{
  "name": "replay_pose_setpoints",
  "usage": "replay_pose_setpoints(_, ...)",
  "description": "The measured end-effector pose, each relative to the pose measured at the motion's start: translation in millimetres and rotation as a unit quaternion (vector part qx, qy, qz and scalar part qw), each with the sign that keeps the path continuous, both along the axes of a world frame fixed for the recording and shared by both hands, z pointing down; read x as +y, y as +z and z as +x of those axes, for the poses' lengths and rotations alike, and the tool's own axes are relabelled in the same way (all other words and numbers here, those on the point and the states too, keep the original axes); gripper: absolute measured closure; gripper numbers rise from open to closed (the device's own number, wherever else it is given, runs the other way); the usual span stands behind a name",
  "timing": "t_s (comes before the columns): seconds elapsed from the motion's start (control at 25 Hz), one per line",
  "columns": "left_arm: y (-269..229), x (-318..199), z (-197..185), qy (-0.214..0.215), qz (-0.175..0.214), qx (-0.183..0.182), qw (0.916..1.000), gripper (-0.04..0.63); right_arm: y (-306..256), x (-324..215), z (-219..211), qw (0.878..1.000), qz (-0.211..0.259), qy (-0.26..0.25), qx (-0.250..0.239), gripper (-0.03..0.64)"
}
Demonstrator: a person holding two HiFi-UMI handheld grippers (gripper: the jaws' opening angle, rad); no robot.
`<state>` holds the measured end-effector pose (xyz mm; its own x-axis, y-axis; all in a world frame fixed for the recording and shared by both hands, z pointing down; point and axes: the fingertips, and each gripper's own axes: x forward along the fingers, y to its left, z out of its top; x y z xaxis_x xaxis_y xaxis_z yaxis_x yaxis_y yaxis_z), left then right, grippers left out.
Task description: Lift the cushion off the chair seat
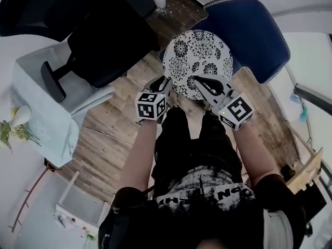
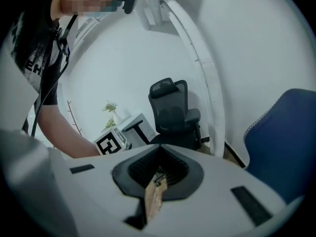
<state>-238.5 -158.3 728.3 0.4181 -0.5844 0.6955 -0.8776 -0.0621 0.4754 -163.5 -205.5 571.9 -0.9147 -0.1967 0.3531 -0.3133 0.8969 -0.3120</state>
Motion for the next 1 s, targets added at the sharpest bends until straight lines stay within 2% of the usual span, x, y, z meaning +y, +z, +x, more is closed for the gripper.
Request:
replay_pose_setpoints(0.28,92,2,-17,-0.032,-0.066,-0.019,0.9971,0.431,34,0,-29,1.0,-0.005,-0.026,-0.004,0.6)
replay_pose_setpoints(0.44,140,12,-23,-0.05,-0.102,0.005,0.9935,0.417,50,4,-41,0.999,-0.002,-0.036,-0.005,0.6)
replay_pose_setpoints(0.76,199,0,-20,-0.073,-0.119,0.044,0.9892,0.383,101,7,-33,0.999,-0.022,-0.027,0.019,0.6)
replay_pose_setpoints(1.0,232,-12,-13,-0.067,-0.116,0.071,0.9884,0.383,126,9,-25,0.999,-0.036,-0.022,0.023,0.6)
